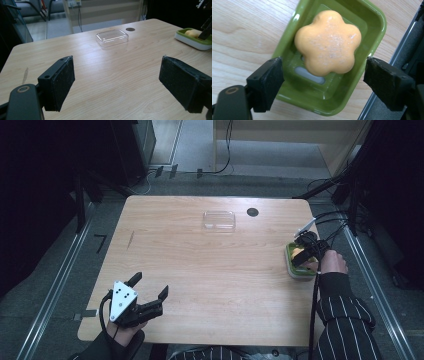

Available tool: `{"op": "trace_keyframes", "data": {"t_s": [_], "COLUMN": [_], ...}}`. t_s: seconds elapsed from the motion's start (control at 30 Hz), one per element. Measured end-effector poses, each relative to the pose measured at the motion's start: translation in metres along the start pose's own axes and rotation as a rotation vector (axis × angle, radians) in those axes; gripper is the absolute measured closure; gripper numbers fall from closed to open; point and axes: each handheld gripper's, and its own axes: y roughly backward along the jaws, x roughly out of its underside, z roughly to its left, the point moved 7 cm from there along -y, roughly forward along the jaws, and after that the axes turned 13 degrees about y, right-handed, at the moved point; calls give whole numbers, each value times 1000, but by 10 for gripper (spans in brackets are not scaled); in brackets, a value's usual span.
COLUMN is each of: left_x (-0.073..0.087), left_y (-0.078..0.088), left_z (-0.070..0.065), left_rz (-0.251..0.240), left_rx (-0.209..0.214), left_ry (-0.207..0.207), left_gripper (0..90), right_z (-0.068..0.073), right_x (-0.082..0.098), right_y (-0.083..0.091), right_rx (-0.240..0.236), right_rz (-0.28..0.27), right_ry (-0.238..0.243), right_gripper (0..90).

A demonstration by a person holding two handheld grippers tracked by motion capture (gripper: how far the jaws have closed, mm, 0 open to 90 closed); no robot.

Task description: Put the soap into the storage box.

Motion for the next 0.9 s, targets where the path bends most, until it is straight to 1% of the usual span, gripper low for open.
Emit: {"op": "trace_keyframes", "data": {"t_s": [0.07,0.1,0.2,0.23,0.27,0.3,0.33,0.37,0.4,0.43,0.47,0.5,0.53,0.57,0.63,0.67,0.73,0.77,0.8,0.83,0.9], "left_x": [0,-1,0,0,0,0,0,0,0,0,0,0,0,0,0,0,0,0,0,0,0], "left_y": [0,1,1,0,0,0,0,0,0,1,1,0,0,0,0,1,1,1,1,1,1], "left_z": [0,1,1,0,1,1,1,1,0,1,1,1,1,1,1,1,1,1,1,1,1], "left_rz": [-3,-7,-2,-3,-3,-3,-3,-4,-3,-4,-4,-7,-7,-5,-4,-3,-7,-7,-7,-3,-6], "left_rx": [-3,-4,-4,-2,-3,-3,-3,-4,-3,-4,-3,-2,-2,-1,-4,-3,-1,-1,-1,-3,-1], "left_ry": [3,7,2,2,3,5,5,4,3,3,4,7,7,5,4,3,5,5,5,2,3], "left_gripper": [137,137,137,137,137,137,137,137,137,137,137,137,137,137,137,137,137,137,137,137,137], "right_z": [2,5,7,10,10,14,14,17,17,22,22,27,27,32,34,38,43,49,49,54,55], "right_x": [0,-1,-1,0,0,0,0,2,2,3,3,5,5,7,8,9,11,13,13,16,16], "right_y": [3,5,9,13,13,16,16,19,19,22,22,26,26,28,29,31,33,34,34,36,36], "right_rx": [-2,-10,-10,-15,-15,-20,-20,-21,-21,-22,-22,-18,-18,-23,-23,-30,-28,-37,-37,-38,-38], "right_rz": [-4,-12,-21,-23,-23,-32,-32,-26,-26,-34,-34,-42,-42,-46,-47,-47,-48,-56,-56,-48,-58], "right_ry": [-5,1,5,-1,-1,8,8,14,14,21,21,36,36,45,51,56,67,73,73,88,91], "right_gripper": [141,137,125,97,97,82,82,60,60,57,57,51,51,38,38,34,26,19,19,18,18]}}
